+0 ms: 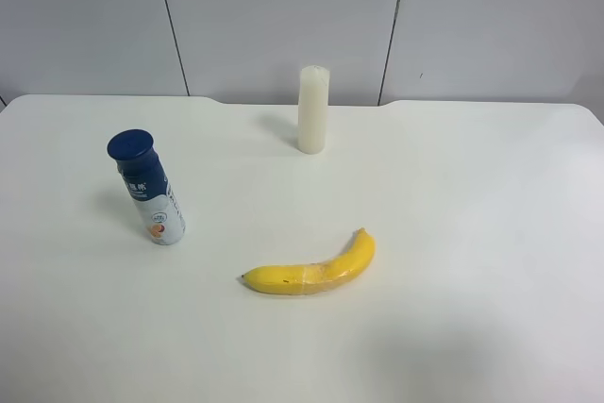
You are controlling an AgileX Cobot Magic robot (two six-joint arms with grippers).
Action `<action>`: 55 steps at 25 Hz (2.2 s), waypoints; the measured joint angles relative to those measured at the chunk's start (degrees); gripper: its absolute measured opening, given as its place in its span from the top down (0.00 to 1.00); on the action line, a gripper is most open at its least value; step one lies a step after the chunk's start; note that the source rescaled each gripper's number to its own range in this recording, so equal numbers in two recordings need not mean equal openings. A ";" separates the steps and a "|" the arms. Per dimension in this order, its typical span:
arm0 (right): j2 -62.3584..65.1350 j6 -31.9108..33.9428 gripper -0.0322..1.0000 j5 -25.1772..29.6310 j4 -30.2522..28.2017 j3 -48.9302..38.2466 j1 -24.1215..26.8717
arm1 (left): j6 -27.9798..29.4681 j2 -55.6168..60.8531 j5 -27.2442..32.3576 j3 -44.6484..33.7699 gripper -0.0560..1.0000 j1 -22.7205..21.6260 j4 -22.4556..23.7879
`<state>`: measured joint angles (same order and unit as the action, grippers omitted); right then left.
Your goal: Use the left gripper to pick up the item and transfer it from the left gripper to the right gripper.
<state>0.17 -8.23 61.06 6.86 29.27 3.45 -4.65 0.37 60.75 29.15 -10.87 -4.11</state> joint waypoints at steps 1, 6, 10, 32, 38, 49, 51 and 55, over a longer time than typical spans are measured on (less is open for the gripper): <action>0.00 0.00 0.00 0.00 0.00 0.00 0.00 | 0.00 0.00 0.00 0.00 0.00 0.00 0.00; 0.00 0.00 0.00 0.00 0.00 0.00 0.00 | 0.00 -0.15 -0.02 0.00 0.00 0.00 0.00; 0.00 0.00 0.00 0.00 0.00 0.00 0.00 | 0.00 -4.19 0.05 2.44 0.00 0.00 0.00; 0.00 0.00 0.00 0.00 0.00 0.00 0.00 | 6.00 -48.41 5.91 25.56 0.00 5.08 0.78; 0.00 0.00 0.00 0.00 0.00 0.00 0.00 | 9.59 -57.23 8.48 30.42 0.00 11.15 1.51; 0.00 0.00 0.00 0.00 0.00 0.00 0.00 | 23.73 -64.67 8.74 35.81 0.00 29.01 8.03; 0.00 0.00 0.00 0.00 0.00 0.00 0.00 | 25.24 -66.71 8.83 36.94 0.00 31.80 8.49; 0.00 0.00 0.00 0.00 0.00 0.00 0.00 | 26.31 -71.82 8.83 40.23 0.00 35.53 9.24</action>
<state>0.17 -8.23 61.06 6.86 29.27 3.45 21.66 -71.44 69.58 69.38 24.66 5.14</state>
